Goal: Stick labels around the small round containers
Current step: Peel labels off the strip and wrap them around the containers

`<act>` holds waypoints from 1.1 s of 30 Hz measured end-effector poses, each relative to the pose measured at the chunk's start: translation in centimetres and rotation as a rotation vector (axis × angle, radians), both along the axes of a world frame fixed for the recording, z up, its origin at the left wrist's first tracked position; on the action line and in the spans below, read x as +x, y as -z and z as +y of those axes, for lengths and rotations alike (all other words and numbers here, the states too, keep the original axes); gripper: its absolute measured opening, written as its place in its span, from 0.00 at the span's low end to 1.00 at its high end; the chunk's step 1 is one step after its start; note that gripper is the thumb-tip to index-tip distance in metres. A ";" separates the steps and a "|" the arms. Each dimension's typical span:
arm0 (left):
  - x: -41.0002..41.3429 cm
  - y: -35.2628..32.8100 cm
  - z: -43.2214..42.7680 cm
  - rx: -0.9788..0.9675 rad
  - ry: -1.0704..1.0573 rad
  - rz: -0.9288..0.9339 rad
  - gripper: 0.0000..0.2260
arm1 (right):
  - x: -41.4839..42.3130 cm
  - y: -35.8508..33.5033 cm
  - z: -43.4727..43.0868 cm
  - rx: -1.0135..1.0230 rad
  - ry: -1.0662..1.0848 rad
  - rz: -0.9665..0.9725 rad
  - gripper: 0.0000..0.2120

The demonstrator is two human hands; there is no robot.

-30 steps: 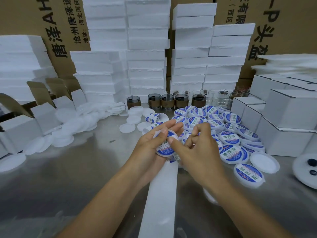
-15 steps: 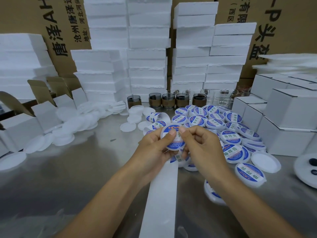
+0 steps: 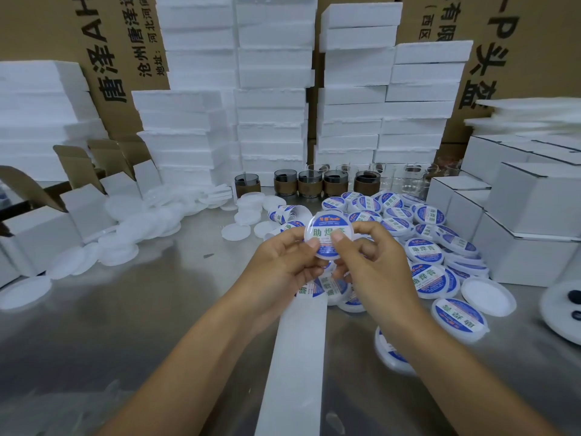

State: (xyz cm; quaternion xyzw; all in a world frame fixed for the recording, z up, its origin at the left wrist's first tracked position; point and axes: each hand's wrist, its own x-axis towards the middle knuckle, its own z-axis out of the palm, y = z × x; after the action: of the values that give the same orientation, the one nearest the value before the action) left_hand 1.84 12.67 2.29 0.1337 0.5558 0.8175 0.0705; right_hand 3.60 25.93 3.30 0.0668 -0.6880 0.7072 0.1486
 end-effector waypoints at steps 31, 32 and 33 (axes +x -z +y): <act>0.0 0.4 0.6 -0.162 -0.256 0.151 0.12 | -0.7 0.6 0.6 0.074 -0.014 0.056 0.13; -0.1 0.3 0.5 -0.161 -0.264 0.143 0.12 | -0.9 0.5 1.0 0.080 0.010 0.055 0.13; -0.2 0.3 0.4 -0.165 -0.270 0.133 0.12 | -1.2 0.6 1.4 0.109 0.054 0.060 0.13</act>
State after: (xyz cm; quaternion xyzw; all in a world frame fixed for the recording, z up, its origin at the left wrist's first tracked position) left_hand 1.65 13.05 1.97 0.1053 0.6372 0.7606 -0.0662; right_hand 2.44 27.37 2.74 0.0773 -0.7222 0.6622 0.1842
